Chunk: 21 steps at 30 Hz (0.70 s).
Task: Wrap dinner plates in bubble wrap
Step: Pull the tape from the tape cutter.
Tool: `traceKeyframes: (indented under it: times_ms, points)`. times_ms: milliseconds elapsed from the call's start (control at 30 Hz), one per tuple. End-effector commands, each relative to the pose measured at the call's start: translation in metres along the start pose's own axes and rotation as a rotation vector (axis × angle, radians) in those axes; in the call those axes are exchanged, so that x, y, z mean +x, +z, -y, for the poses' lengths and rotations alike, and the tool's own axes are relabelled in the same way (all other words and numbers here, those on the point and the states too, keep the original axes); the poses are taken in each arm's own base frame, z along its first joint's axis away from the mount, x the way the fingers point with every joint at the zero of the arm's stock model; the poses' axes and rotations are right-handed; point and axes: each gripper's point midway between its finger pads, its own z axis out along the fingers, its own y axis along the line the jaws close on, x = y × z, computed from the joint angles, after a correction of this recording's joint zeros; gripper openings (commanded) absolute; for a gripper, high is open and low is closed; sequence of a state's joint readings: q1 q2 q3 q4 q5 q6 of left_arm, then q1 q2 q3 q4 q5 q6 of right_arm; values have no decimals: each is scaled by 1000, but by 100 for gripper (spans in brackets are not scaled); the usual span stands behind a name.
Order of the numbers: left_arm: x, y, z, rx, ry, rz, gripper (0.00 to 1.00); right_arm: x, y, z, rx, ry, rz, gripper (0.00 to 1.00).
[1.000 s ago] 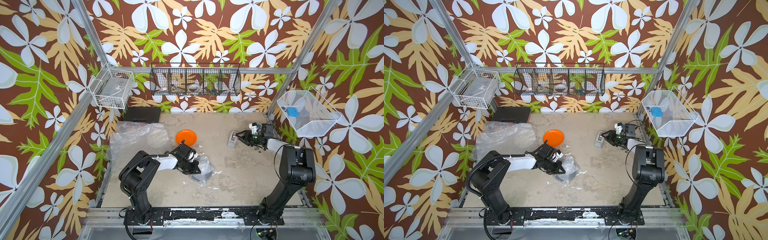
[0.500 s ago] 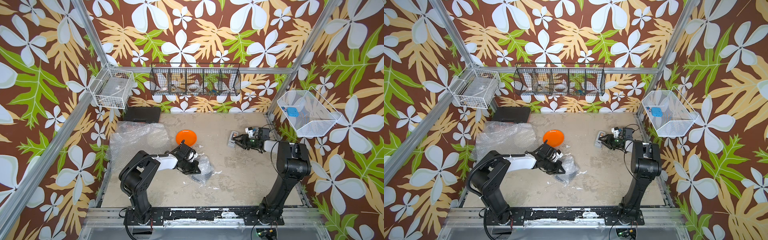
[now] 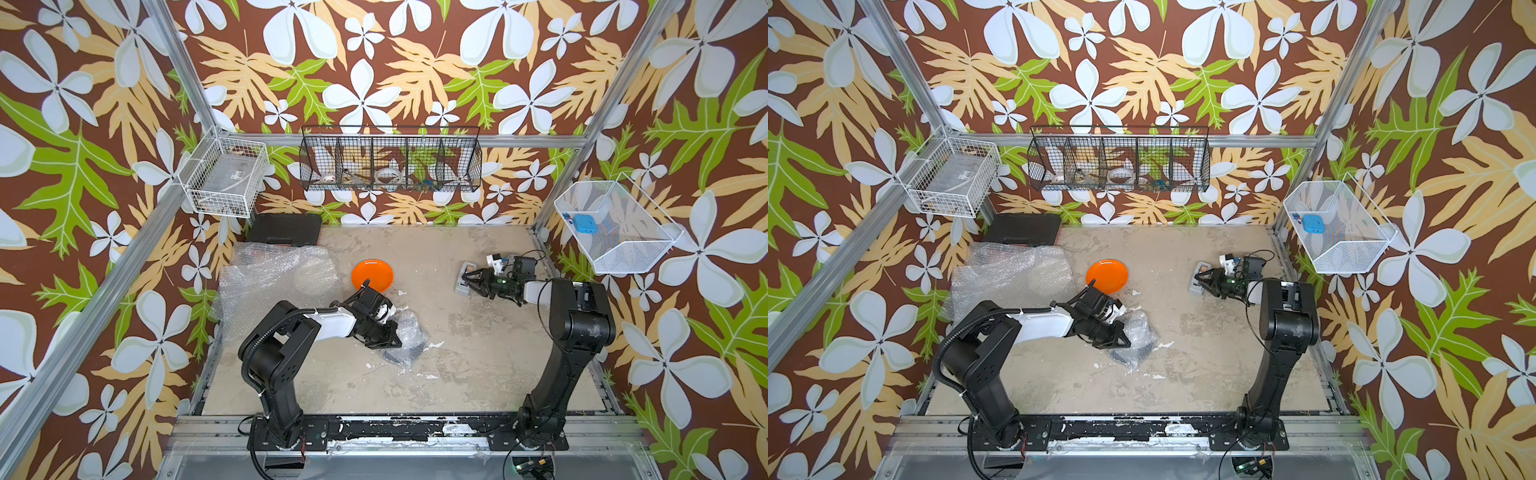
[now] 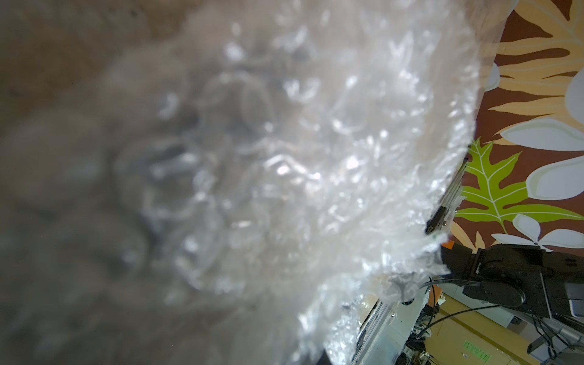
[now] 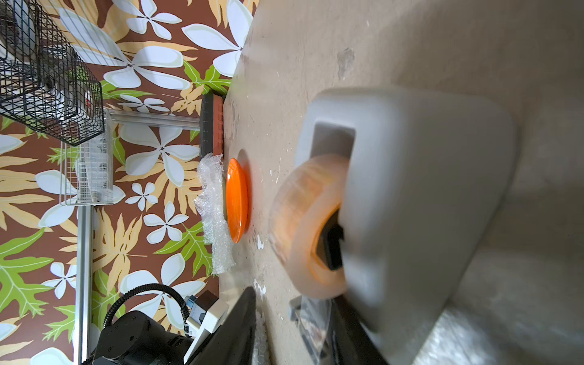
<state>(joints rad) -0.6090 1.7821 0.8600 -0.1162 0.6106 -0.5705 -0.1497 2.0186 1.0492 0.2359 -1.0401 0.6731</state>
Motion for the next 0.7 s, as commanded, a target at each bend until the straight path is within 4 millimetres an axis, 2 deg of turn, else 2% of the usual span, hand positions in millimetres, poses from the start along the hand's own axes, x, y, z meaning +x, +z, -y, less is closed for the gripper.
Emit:
traceKeyframes:
  times_ms: [0,667]
  points:
    - [16,0,-31,-135,-64,-42,0,9,4,15,41,70,-15,38]
    - [18,0,-34,-151,-75,-46,0,13,6,22,50,88,-27,3]
